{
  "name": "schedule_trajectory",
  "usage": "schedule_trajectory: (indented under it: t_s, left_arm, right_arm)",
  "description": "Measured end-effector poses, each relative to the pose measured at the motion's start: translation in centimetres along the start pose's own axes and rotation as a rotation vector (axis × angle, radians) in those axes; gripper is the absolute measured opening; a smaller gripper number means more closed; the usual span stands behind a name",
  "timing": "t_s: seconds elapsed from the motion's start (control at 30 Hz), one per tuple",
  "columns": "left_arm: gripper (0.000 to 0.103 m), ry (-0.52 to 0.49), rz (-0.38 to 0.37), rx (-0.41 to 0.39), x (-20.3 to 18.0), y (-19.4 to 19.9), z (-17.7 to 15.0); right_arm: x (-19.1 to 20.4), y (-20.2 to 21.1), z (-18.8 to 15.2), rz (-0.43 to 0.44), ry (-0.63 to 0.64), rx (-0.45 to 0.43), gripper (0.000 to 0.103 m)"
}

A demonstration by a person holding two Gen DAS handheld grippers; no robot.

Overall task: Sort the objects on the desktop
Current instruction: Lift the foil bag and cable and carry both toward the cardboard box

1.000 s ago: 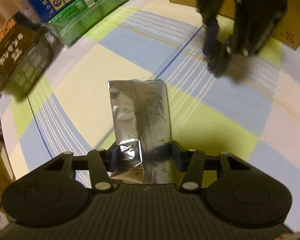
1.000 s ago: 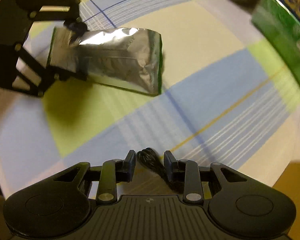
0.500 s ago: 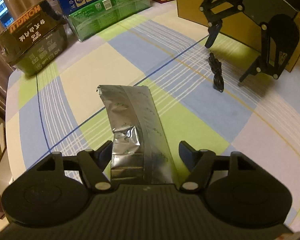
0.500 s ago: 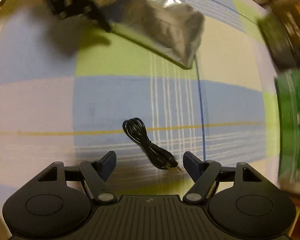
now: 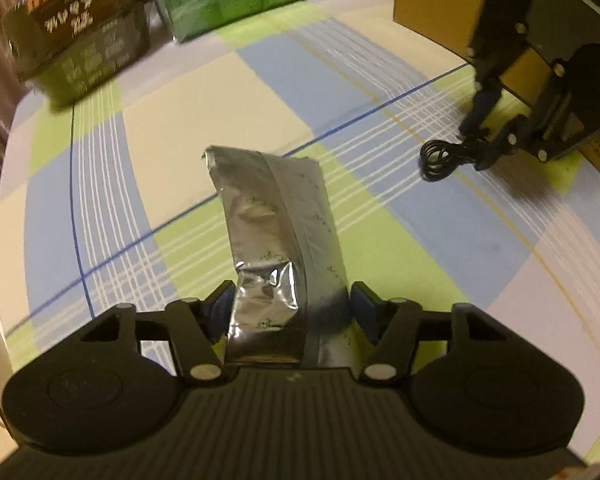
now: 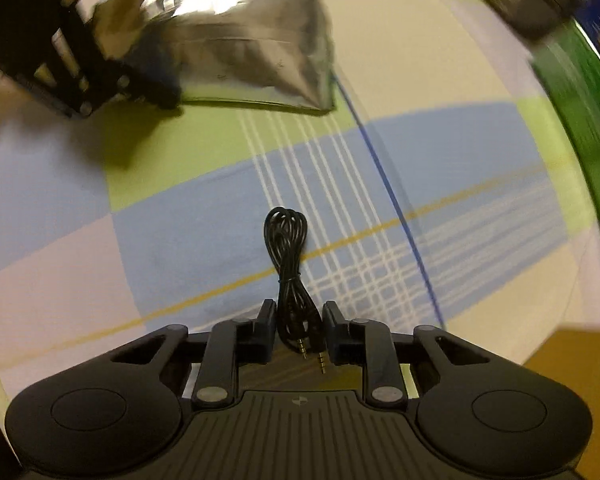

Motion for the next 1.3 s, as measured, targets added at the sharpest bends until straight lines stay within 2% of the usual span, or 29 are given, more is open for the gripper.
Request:
schedule_trajectory:
  t_s: [0.1, 0.23, 0.37, 0.53, 0.67, 0.77, 0.83, 0.9, 1.03, 1.13, 1.3]
  left_arm:
    - [0.05, 0.04, -0.008, 0.03, 0.1, 0.2, 0.3]
    - [0.044, 0.127, -0.05, 0.053, 0.1, 1.2, 0.0]
    - [0.041, 0.163, -0.098, 0.071, -1.3, 2.5, -1.3]
    - [0.041, 0.186, -0.146, 0.079, -3.9, 4.3, -3.8]
    - [0.041, 0.209, -0.171, 0.079, -5.5, 5.5, -5.0]
    - [0.042, 0.215, -0.158, 0.084, -6.0, 6.0, -5.4]
    - [0.046, 0.215, -0.152, 0.09, -6.0, 6.1, -5.2]
    - [0.05, 0.211, -0.144, 0.099, -5.8, 6.0, -5.0]
    - [0.054, 0.225, -0.137, 0.112, -5.5, 5.3, -4.8]
    - [0.057, 0.244, -0.139, 0.115, -5.2, 5.0, -4.9]
    - [0.059, 0.269, -0.16, 0.134, -4.7, 4.3, -4.7]
  right_arm:
    - [-0.5, 0.4, -0.5, 0.053, -0.155, 0.003, 0.021]
    - [-1.6, 1.3, -2.1, 0.167, -0.487, 0.012, 0.021]
    - [-0.2, 1.8, -4.6, 0.265, -0.627, 0.024, 0.021]
    - [2.7, 2.2, -7.4, 0.252, -0.649, 0.022, 0.021]
    - [4.0, 2.8, -9.3, 0.238, -0.653, -0.017, 0.021]
    - [5.1, 3.4, -9.7, 0.179, -0.606, -0.056, 0.025]
    - [5.5, 3.6, -9.5, 0.123, -0.561, -0.099, 0.035]
    - [6.5, 4.0, -9.8, 0.09, -0.523, -0.132, 0.041]
    - [7.3, 4.3, -10.5, 0.073, -0.509, -0.181, 0.041]
    - [7.8, 2.5, -9.3, 0.061, -0.489, -0.196, 0.041]
    - [8.2, 1.8, -9.1, 0.033, -0.47, -0.216, 0.041]
Point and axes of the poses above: each gripper's, at about its wrist camera, not at the fingertips, and y roughly against the way its jaws point, x to its left, z to its top, the point moved 1 cm from there along -y, roughly the way its jaws point, and after that the axes turned 12 degrees about -y, right-handed, at the moved point
